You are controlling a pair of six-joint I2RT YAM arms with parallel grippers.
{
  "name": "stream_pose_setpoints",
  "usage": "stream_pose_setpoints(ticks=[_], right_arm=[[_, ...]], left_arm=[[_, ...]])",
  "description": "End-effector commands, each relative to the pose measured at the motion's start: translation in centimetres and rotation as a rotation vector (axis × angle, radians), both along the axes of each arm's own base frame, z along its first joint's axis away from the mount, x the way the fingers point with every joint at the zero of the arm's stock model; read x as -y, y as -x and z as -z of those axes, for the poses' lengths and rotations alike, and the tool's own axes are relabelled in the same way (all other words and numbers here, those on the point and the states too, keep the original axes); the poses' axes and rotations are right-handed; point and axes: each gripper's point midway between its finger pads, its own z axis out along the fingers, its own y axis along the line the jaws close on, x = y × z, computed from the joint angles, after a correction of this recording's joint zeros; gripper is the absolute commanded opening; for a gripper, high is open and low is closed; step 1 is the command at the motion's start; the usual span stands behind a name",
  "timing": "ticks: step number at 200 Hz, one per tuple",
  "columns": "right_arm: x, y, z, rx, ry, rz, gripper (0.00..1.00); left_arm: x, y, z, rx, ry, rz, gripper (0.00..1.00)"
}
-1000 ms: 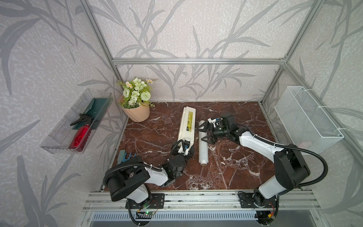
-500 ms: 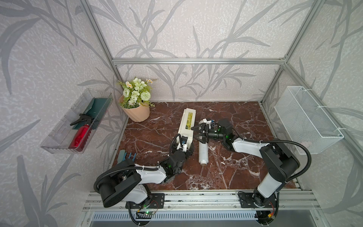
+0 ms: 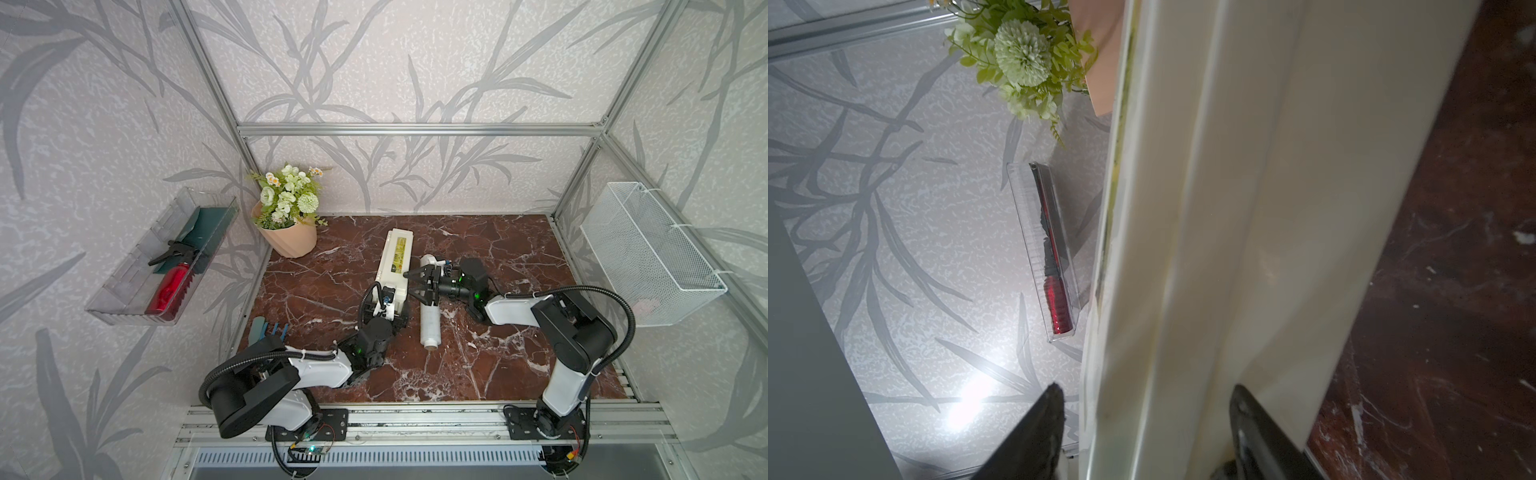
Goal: Put plastic wrap rolls into dispensers
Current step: Open the lid of the plastic wrap cutting box.
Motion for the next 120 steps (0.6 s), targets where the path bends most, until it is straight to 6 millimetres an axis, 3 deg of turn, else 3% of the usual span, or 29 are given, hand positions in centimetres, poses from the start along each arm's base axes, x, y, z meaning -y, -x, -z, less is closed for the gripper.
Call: stream_pose_setpoints(ticks=[1,75,120], right_arm=[[-1.0,-0.1,-2.2,0.045,-0.081,-0.011,0.54],[-1.4,-0.3,-3.4,0.058,-0.112,-0.009,0.32],[-1.5,-0.6,-4.4,0.071,-0.131,-0.004,0.29]], left_arm=[[0.6,-0.4,-1.6,0.025,0.065,0.002,0.00],[0.9,-0.4,-0.2,-0.012,0.037,0.006,0.00],[0.8,-0.5,0.2,-0.022,0.026,-0.001,0.00]])
